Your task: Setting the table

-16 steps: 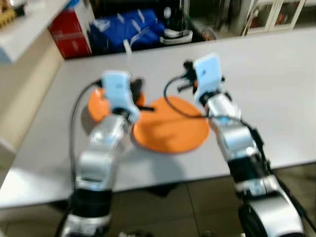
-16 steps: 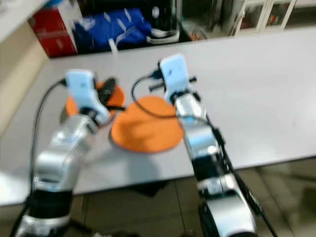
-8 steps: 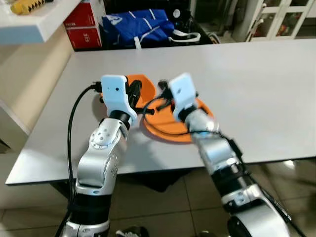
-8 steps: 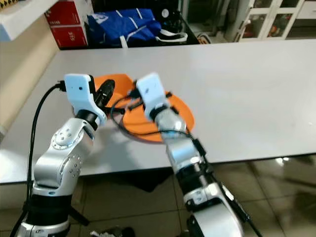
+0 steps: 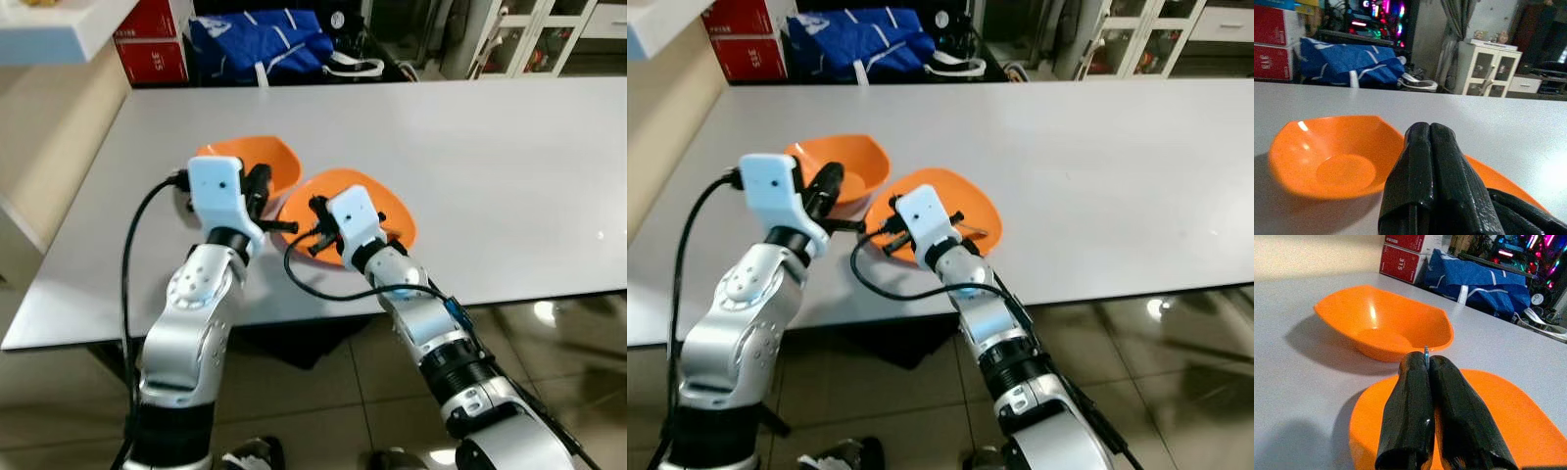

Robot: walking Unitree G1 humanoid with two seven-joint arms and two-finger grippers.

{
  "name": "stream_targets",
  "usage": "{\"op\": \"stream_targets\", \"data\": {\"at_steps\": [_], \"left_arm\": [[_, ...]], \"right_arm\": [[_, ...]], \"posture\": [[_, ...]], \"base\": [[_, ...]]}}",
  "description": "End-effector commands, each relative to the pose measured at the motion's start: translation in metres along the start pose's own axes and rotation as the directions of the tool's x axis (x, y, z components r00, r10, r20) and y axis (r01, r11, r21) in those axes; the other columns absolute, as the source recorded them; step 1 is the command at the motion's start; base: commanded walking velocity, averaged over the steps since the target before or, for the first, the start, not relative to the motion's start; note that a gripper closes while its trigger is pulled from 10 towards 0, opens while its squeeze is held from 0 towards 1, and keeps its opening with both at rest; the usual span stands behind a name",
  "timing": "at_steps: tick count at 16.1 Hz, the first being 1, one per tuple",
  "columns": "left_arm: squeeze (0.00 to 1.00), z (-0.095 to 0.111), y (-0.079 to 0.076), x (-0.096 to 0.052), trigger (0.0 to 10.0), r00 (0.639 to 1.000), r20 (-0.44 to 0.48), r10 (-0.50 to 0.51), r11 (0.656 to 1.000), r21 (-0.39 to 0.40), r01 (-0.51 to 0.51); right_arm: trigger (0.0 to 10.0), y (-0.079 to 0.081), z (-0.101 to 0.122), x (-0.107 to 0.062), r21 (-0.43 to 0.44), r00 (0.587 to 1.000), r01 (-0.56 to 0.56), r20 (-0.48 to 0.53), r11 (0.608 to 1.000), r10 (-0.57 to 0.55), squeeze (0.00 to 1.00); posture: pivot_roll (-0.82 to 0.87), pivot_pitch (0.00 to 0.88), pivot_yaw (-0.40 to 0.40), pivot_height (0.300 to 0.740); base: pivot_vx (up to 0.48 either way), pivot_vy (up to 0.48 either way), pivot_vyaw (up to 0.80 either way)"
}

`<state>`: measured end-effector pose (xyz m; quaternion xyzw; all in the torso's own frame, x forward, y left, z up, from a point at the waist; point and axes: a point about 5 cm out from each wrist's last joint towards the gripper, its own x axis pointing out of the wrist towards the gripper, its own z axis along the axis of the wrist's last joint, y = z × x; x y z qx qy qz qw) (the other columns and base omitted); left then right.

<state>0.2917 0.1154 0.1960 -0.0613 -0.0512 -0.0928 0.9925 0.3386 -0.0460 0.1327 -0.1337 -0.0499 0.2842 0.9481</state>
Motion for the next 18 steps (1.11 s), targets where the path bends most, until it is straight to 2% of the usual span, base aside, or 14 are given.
{"op": "stream_targets", "data": {"at_steps": [1, 6, 12, 13, 14, 15, 16, 17, 18], "left_arm": [[0.0, 0.002, -0.001, -0.003, 10.0, 1.0, 0.001, 0.006, 1.0, 0.008, -0.006], [0.0, 0.001, 0.001, -0.01, 10.0, 0.999, -0.004, 0.039, 0.999, 0.017, -0.039], [0.0, -0.001, 0.001, -0.014, 10.0, 0.998, -0.004, 0.066, 0.998, 0.016, -0.066], [0.0, 0.0, -0.001, -0.014, 10.0, 0.999, -0.001, 0.051, 0.998, 0.034, -0.051], [0.0, 0.0, -0.001, -0.013, 10.0, 0.999, 0.0, 0.049, 0.998, 0.037, -0.049], [0.0, 0.0, -0.001, -0.013, 10.0, 0.999, -0.001, 0.047, 0.998, 0.037, -0.047], [0.0, 0.0, -0.001, -0.012, 10.0, 0.999, 0.0, 0.046, 0.998, 0.036, -0.046], [0.0, -0.001, -0.003, -0.011, 10.0, 0.999, 0.0, 0.037, 0.999, 0.04, -0.037], [0.0, -0.001, -0.004, -0.01, 10.0, 0.999, 0.0, 0.034, 0.999, 0.042, -0.034]], "right_arm": [[10.0, 0.002, -0.002, -0.001, -0.021, 1.0, -0.02, 0.007, 1.0, 0.02, 0.0], [10.0, 0.007, -0.003, -0.003, -0.111, 0.998, -0.043, 0.045, 0.993, 0.049, 0.0], [10.0, 0.006, -0.004, -0.006, -0.127, 0.997, -0.024, 0.068, 0.992, 0.033, 0.0], [10.0, -0.008, 0.005, -0.008, -0.164, 0.99, 0.081, 0.123, 0.983, -0.061, 0.0], [10.0, -0.013, 0.007, -0.008, -0.17, 0.987, 0.116, 0.134, 0.978, -0.094, 0.0], [10.0, -0.031, 0.011, -0.009, -0.176, 0.967, 0.231, 0.146, 0.957, -0.207, 0.0], [10.0, -0.039, 0.012, -0.009, -0.178, 0.958, 0.27, 0.151, 0.946, -0.245, 0.0], [10.0, -0.055, 0.014, -0.01, -0.186, 0.934, 0.349, 0.153, 0.919, -0.323, 0.0], [10.0, -0.062, 0.014, -0.011, -0.193, 0.925, 0.374, 0.148, 0.907, -0.35, 0.0]], "posture": [[-0.11, 0.099, 0.012, 0.74], [-0.1, 0.13, -0.024, 0.74], [-0.1, 0.137, -0.031, 0.74], [-0.11, 0.135, -0.029, 0.74], [-0.11, 0.135, -0.028, 0.74], [-0.12, 0.132, -0.026, 0.74], [-0.12, 0.132, -0.025, 0.74], [-0.13, 0.126, -0.024, 0.74], [-0.13, 0.126, -0.024, 0.74]], "base": [[0.0, 0.0, 0.0], [0.0, 0.0, 0.0], [0.0, 0.0, 0.0], [0.0, 0.0, 0.0], [0.0, 0.0, 0.0], [0.0, 0.0, 0.0], [0.0, 0.0, 0.0], [0.0, 0.0, 0.0], [0.0, 0.0, 0.0]]}}
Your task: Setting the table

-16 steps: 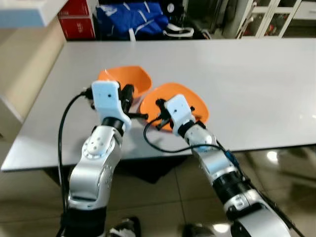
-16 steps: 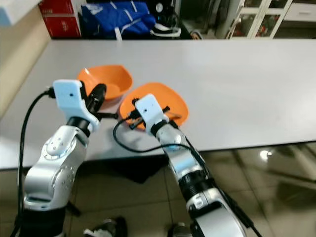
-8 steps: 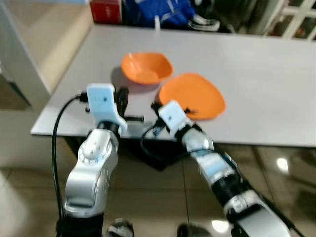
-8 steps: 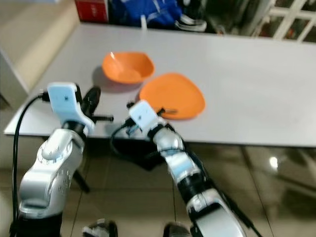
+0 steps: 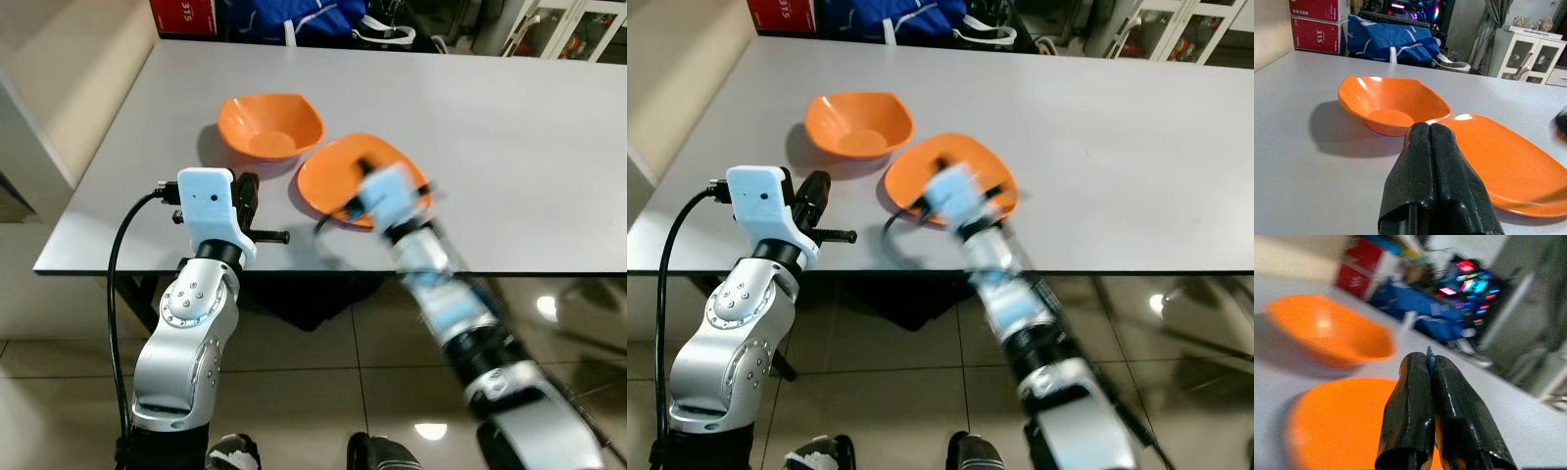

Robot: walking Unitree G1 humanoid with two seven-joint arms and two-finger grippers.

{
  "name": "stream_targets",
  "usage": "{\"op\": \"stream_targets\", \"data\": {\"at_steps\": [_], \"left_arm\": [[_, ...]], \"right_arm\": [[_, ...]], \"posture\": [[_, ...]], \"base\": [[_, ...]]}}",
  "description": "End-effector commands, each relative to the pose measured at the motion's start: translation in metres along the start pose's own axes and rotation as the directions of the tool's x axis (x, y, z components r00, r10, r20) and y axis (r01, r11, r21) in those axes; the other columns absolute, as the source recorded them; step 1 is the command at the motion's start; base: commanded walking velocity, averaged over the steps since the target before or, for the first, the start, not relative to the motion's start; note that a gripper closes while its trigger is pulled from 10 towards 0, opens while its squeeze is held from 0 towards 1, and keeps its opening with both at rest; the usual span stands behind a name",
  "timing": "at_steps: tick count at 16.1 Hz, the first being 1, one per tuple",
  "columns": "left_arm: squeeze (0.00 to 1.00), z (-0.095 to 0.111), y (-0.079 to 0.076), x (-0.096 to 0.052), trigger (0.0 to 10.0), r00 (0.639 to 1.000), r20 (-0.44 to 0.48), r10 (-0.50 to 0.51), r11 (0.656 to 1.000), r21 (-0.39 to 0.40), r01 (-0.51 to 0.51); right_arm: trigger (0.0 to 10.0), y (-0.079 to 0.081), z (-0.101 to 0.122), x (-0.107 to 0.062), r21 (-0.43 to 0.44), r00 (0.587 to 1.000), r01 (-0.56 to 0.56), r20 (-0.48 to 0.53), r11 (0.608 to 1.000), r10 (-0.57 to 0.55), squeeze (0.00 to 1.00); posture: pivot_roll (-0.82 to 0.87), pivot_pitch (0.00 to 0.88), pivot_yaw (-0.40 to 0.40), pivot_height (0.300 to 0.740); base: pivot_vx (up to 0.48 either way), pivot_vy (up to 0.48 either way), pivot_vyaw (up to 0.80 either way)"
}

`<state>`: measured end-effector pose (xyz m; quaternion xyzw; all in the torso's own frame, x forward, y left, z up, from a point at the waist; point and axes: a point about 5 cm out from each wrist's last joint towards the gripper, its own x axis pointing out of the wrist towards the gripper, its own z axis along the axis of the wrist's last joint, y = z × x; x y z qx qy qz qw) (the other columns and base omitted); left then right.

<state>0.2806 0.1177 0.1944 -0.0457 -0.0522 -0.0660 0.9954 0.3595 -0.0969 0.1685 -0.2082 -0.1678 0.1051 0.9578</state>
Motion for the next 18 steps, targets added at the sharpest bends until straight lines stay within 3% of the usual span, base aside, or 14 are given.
{"op": "stream_targets", "data": {"at_steps": [1, 5, 9, 12, 13, 15, 17, 18], "left_arm": [[0.0, -0.001, -0.005, 0.002, 10.0, 1.0, -0.001, -0.02, 1.0, 0.011, 0.02], [0.0, -0.001, -0.006, 0.005, 10.0, 1.0, 0.004, -0.027, 1.0, 0.013, 0.026], [0.0, -0.002, -0.008, 0.006, 10.0, 1.0, 0.001, -0.031, 0.999, 0.019, 0.031], [0.0, -0.001, -0.011, 0.006, 10.0, 0.998, 0.01, -0.063, 0.998, 0.03, 0.063], [0.0, 0.0, -0.016, 0.005, 10.0, 0.995, 0.009, -0.101, 0.994, 0.037, 0.1], [0.0, -0.023, 0.001, -0.035, 10.0, 0.989, -0.126, -0.081, 0.996, 0.028, 0.085], [0.0, -0.038, 0.019, -0.06, 10.0, 0.976, -0.217, -0.034, 0.999, 0.029, 0.041], [0.0, -0.044, 0.025, -0.065, 10.0, 0.97, -0.241, -0.019, 0.999, 0.037, 0.029]], "right_arm": [[10.0, -0.009, -0.008, 0.0, -0.014, 0.997, 0.053, -0.05, 0.998, -0.054, 0.0], [10.0, -0.032, -0.022, 0.0, -0.02, 0.97, 0.187, -0.151, 0.982, -0.188, 0.0], [10.0, -0.019, -0.017, 0.0, 0.018, 0.986, 0.118, -0.125, 0.993, -0.114, 0.0], [10.0, -0.018, -0.016, 0.0, 0.021, 0.986, 0.117, -0.119, 0.993, -0.113, 0.0], [10.0, -0.018, -0.017, -0.003, 0.057, 0.988, 0.091, -0.129, 0.994, -0.084, 0.0], [10.0, -0.043, -0.031, -0.053, 0.076, 0.979, 0.067, -0.196, 0.995, -0.051, 0.0], [10.0, -0.086, -0.026, -0.092, -0.029, 0.963, 0.169, -0.207, 0.985, -0.171, 0.0], [10.0, -0.102, -0.02, -0.107, -0.106, 0.953, 0.217, -0.192, 0.97, -0.234, 0.0]], "posture": [[-0.13, 0.12, -0.024, 0.74], [-0.14, 0.116, -0.023, 0.74], [-0.14, 0.12, -0.022, 0.74], [-0.15, 0.122, -0.019, 0.74], [-0.14, 0.123, -0.023, 0.74], [-0.16, 0.129, -0.023, 0.74], [-0.18, 0.128, -0.014, 0.74], [-0.19, 0.119, -0.005, 0.74]], "base": [[0.0, 0.0, 0.0], [0.0, 0.0, 0.0], [0.0, 0.0, 0.0], [0.347, 0.0, 0.0], [0.48, 0.0, 0.0], [0.0, 0.0, 0.0], [0.0, 0.0, 0.0], [0.0, 0.0, 0.0]]}}
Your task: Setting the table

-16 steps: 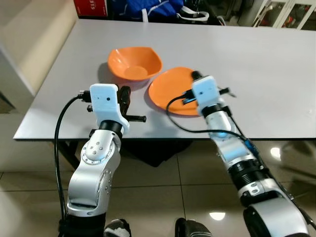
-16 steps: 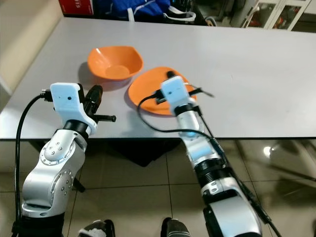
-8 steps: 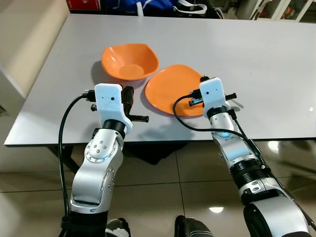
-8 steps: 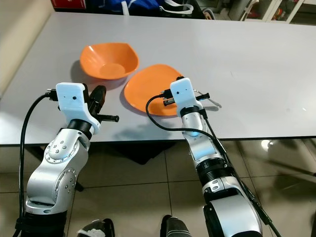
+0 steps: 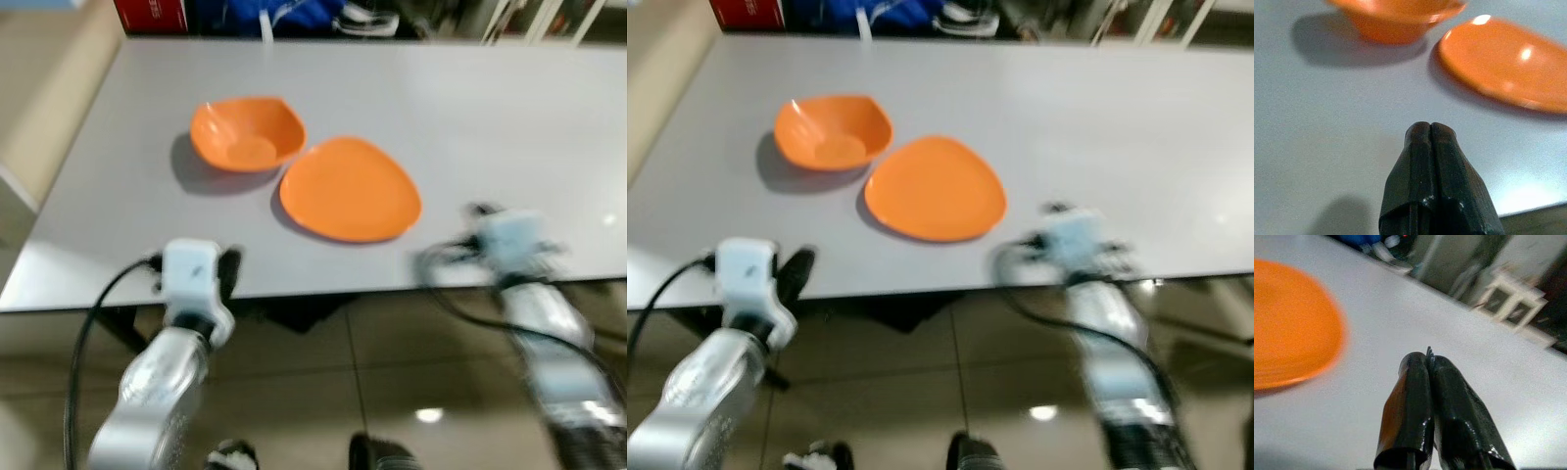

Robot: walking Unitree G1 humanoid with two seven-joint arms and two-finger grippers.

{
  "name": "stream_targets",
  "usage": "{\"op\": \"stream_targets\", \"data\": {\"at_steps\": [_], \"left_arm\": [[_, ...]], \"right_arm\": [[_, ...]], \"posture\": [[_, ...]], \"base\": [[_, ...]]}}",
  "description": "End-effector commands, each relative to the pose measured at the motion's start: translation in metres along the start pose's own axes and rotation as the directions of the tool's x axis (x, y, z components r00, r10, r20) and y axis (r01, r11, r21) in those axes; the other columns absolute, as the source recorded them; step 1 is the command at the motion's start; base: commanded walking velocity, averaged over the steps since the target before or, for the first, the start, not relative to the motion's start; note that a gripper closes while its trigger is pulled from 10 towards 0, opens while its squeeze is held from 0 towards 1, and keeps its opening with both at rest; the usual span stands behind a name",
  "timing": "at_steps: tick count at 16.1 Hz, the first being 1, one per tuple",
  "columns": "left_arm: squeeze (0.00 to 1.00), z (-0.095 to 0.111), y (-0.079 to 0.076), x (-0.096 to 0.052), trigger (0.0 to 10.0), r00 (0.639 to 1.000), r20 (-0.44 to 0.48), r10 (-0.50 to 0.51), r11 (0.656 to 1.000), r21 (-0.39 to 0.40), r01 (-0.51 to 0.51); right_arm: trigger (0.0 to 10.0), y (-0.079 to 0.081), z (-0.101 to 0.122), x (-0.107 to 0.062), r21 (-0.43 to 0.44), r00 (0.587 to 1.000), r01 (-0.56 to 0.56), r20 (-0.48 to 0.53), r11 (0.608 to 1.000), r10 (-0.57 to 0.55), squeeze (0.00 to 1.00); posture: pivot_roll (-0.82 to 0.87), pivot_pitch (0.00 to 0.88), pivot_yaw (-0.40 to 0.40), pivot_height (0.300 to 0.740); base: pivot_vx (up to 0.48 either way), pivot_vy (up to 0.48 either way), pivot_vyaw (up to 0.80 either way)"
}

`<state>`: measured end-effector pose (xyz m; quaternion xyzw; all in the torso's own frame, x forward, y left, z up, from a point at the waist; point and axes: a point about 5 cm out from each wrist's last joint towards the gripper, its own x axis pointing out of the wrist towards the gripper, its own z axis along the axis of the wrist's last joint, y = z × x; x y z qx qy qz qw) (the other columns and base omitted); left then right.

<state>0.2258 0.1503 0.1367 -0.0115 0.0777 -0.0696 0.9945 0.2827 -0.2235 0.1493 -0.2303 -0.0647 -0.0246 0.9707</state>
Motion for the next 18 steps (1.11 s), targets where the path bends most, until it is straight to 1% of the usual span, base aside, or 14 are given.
{"op": "stream_targets", "data": {"at_steps": [1, 2, 3, 4, 5, 6, 7, 8, 9, 11, 12, 14, 16, 18], "left_arm": [[0.0, 0.0, -0.001, -0.001, 10.0, 1.0, 0.002, -0.014, 1.0, -0.014, 0.014], [0.0, -0.004, -0.002, 0.003, 10.0, 1.0, -0.011, -0.022, 0.999, -0.026, 0.022], [0.0, -0.006, -0.003, 0.004, 10.0, 0.999, -0.012, -0.03, 0.999, -0.033, 0.029], [0.0, -0.01, -0.004, 0.004, 10.0, 0.999, -0.023, -0.045, 0.997, -0.065, 0.043], [0.0, -0.012, -0.006, 0.002, 10.0, 0.998, -0.022, -0.066, 0.995, -0.078, 0.064], [0.0, -0.012, -0.008, -0.001, 10.0, 0.996, -0.011, -0.088, 0.992, -0.096, 0.086], [0.0, -0.012, -0.008, -0.003, 10.0, 0.996, -0.001, -0.092, 0.991, -0.095, 0.092], [0.0, -0.012, -0.009, -0.007, 10.0, 0.995, 0.018, -0.093, 0.994, -0.057, 0.094], [0.0, -0.013, -0.01, -0.008, 10.0, 0.995, 0.029, -0.093, 0.995, -0.041, 0.094], [0.0, -0.013, -0.018, -0.012, 10.0, 0.995, 0.036, -0.096, 0.994, -0.046, 0.098], [0.0, -0.013, -0.021, -0.012, 10.0, 0.994, 0.041, -0.101, 0.993, -0.055, 0.103], [0.0, -0.01, -0.018, -0.008, 10.0, 0.997, 0.056, -0.061, 0.996, -0.067, 0.065], [0.0, -0.001, -0.015, -0.006, 10.0, 0.994, 0.104, -0.017, 0.998, -0.06, 0.023], [0.0, 0.009, -0.017, -0.005, 10.0, 0.989, 0.149, -0.004, 0.999, -0.042, 0.01]], "right_arm": [[10.0, -0.021, 0.014, -0.01, -0.071, 0.995, 0.087, 0.065, 0.994, -0.082, 0.0], [10.0, -0.026, 0.01, -0.021, -0.107, 0.993, 0.113, 0.056, 0.988, -0.108, 0.0], [10.0, -0.025, 0.007, -0.025, -0.117, 0.993, 0.112, 0.045, 0.987, -0.108, 0.0], [10.0, -0.016, 0.001, -0.039, -0.094, 0.996, 0.082, -0.01, 0.992, -0.084, 0.0], [10.0, -0.002, -0.002, -0.052, -0.037, 0.998, 0.029, -0.05, 0.999, -0.031, 0.0], [10.0, 0.01, -0.006, -0.06, 0.044, 0.996, -0.033, -0.079, 0.998, 0.036, 0.0], [10.0, 0.017, -0.009, -0.066, 0.144, 0.99, -0.071, -0.109, 0.987, 0.087, 0.0], [10.0, 0.02, -0.014, -0.076, 0.233, 0.981, -0.119, -0.124, 0.965, 0.151, 0.0], [10.0, 0.023, -0.015, -0.08, 0.273, 0.976, -0.141, -0.123, 0.951, 0.18, 0.0], [10.0, 0.028, -0.013, -0.081, 0.335, 0.977, -0.151, -0.094, 0.93, 0.193, 0.0], [10.0, 0.029, -0.009, -0.079, 0.343, 0.978, -0.154, -0.078, 0.927, 0.191, 0.0], [10.0, 0.028, -0.005, -0.07, 0.358, 0.98, -0.157, -0.056, 0.92, 0.189, 0.0], [10.0, 0.028, 0.001, -0.063, 0.357, 0.981, -0.172, -0.025, 0.918, 0.194, 0.0], [10.0, 0.028, 0.015, -0.059, 0.32, 0.982, -0.187, 0.034, 0.929, 0.186, 0.0]], "posture": [[-0.2, 0.107, 0.0, 0.74], [-0.21, 0.098, 0.003, 0.74], [-0.21, 0.098, 0.003, 0.74], [-0.22, 0.079, 0.016, 0.74], [-0.22, 0.066, 0.023, 0.74], [-0.21, 0.057, 0.026, 0.74], [-0.21, 0.051, 0.03, 0.74], [-0.21, 0.042, 0.032, 0.74], [-0.21, 0.04, 0.035, 0.74], [-0.21, 0.037, 0.042, 0.74], [-0.21, 0.035, 0.045, 0.74], [-0.21, 0.031, 0.048, 0.74], [-0.21, 0.028, 0.048, 0.74], [-0.2, 0.028, 0.048, 0.74]], "base": [[0.0, 0.0, 0.0], [0.0, 0.0, 0.0], [0.0, 0.0, 0.0], [0.0, 0.0, 0.0], [0.0, 0.0, 0.0], [0.0, 0.0, 0.0], [0.0, 0.0, 0.0], [0.0, 0.0, 0.0], [0.0, 0.0, 0.0], [0.0, 0.0, 0.0], [0.0, 0.0, 0.0], [0.0, 0.0, 0.0], [0.186, 0.152, 0.0], [0.364, 0.311, 0.0]]}}
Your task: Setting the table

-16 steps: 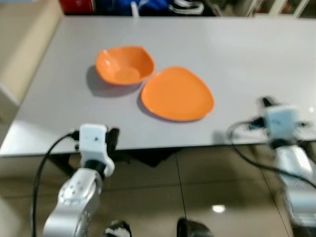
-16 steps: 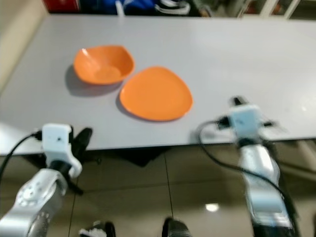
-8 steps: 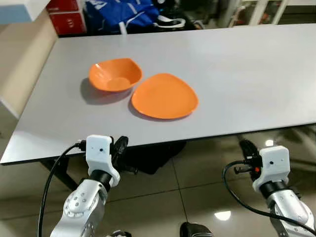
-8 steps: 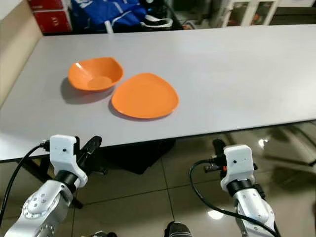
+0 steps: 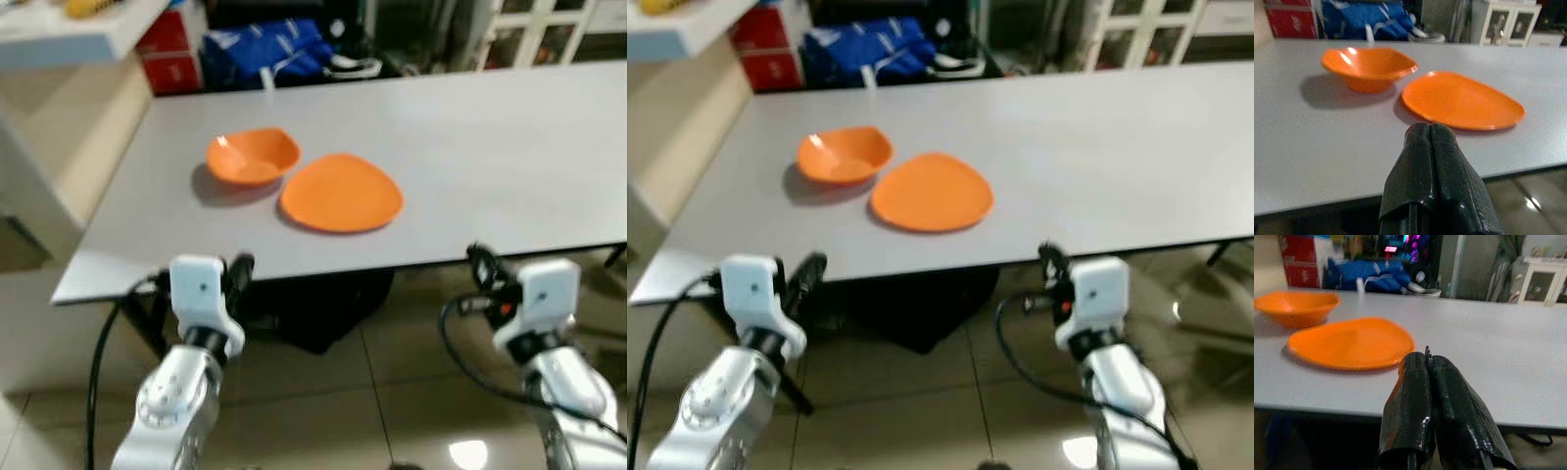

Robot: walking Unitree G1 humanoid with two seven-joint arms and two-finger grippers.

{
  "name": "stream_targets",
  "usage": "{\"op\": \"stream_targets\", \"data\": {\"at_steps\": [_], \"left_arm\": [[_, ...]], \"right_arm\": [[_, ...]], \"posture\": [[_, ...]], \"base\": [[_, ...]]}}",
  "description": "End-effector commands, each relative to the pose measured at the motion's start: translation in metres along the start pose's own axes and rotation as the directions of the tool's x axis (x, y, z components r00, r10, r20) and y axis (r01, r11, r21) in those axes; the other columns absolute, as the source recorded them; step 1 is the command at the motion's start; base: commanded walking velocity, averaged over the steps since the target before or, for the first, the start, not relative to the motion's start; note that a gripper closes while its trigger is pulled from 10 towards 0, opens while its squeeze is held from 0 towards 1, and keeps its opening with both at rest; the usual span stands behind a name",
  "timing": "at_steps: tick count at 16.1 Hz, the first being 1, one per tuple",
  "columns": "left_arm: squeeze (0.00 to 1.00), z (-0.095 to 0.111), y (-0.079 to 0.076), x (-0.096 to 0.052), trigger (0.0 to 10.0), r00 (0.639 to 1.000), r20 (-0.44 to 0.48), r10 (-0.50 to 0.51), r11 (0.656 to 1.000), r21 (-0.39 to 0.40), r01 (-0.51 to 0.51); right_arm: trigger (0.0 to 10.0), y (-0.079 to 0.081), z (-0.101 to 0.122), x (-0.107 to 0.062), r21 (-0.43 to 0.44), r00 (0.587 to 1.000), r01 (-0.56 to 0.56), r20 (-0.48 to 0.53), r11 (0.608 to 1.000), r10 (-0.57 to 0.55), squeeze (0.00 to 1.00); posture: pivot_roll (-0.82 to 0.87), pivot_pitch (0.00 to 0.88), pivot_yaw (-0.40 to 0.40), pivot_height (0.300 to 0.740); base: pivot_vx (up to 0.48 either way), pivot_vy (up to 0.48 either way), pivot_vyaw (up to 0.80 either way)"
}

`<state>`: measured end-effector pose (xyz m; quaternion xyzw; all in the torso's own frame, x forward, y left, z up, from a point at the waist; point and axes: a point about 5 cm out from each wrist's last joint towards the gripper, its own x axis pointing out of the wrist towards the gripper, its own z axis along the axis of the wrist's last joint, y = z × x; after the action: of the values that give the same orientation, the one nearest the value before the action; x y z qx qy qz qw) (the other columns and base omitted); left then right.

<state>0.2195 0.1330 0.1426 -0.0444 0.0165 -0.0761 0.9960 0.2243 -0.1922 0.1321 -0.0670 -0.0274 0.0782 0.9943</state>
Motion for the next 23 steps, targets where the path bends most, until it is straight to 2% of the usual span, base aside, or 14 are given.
{"op": "stream_targets", "data": {"at_steps": [1, 2, 3, 7, 18, 23], "left_arm": [[0.0, 0.006, 0.0, 0.0, 10.0, 0.999, 0.031, 0.012, 1.0, 0.019, -0.013], [0.0, 0.007, -0.001, -0.001, 10.0, 0.999, 0.031, 0.013, 1.0, 0.019, -0.013], [0.0, 0.006, -0.001, 0.0, 10.0, 1.0, 0.026, 0.01, 1.0, 0.017, -0.011], [0.0, 0.005, -0.004, 0.009, 10.0, 0.999, -0.016, -0.034, 0.997, 0.069, 0.035], [0.0, 0.008, -0.014, 0.021, 10.0, 0.991, -0.047, -0.125, 0.981, 0.141, 0.131], [0.0, 0.008, -0.016, 0.022, 10.0, 0.991, -0.048, -0.124, 0.983, 0.128, 0.13]], "right_arm": [[10.0, 0.001, 0.015, 0.002, -0.024, 0.998, -0.002, 0.062, 1.0, 0.003, 0.0], [10.0, 0.005, 0.029, 0.006, -0.036, 0.993, -0.008, 0.114, 0.999, 0.012, 0.0], [10.0, 0.006, 0.034, 0.008, -0.035, 0.992, -0.003, 0.128, 0.999, 0.008, 0.0], [10.0, 0.005, 0.022, 0.007, -0.046, 0.996, 0.014, 0.088, 0.999, -0.01, 0.0], [10.0, 0.012, 0.016, 0.008, -0.069, 0.998, 0.019, 0.066, 0.997, -0.014, 0.0], [10.0, 0.014, 0.016, 0.011, -0.098, 0.998, 0.023, 0.066, 0.995, -0.016, 0.0]], "posture": [[-0.2, 0.027, 0.049, 0.74], [-0.21, 0.025, 0.048, 0.74], [-0.21, 0.022, 0.047, 0.74], [-0.21, 0.019, 0.055, 0.74], [-0.21, 0.02, 0.069, 0.74], [-0.21, 0.024, 0.071, 0.74]], "base": [[0.364, 0.315, 0.0], [0.364, 0.315, 0.0], [0.364, 0.315, 0.0], [0.381, 0.291, 0.0], [0.451, 0.0, 0.0], [0.096, 0.0, -0.64]]}}
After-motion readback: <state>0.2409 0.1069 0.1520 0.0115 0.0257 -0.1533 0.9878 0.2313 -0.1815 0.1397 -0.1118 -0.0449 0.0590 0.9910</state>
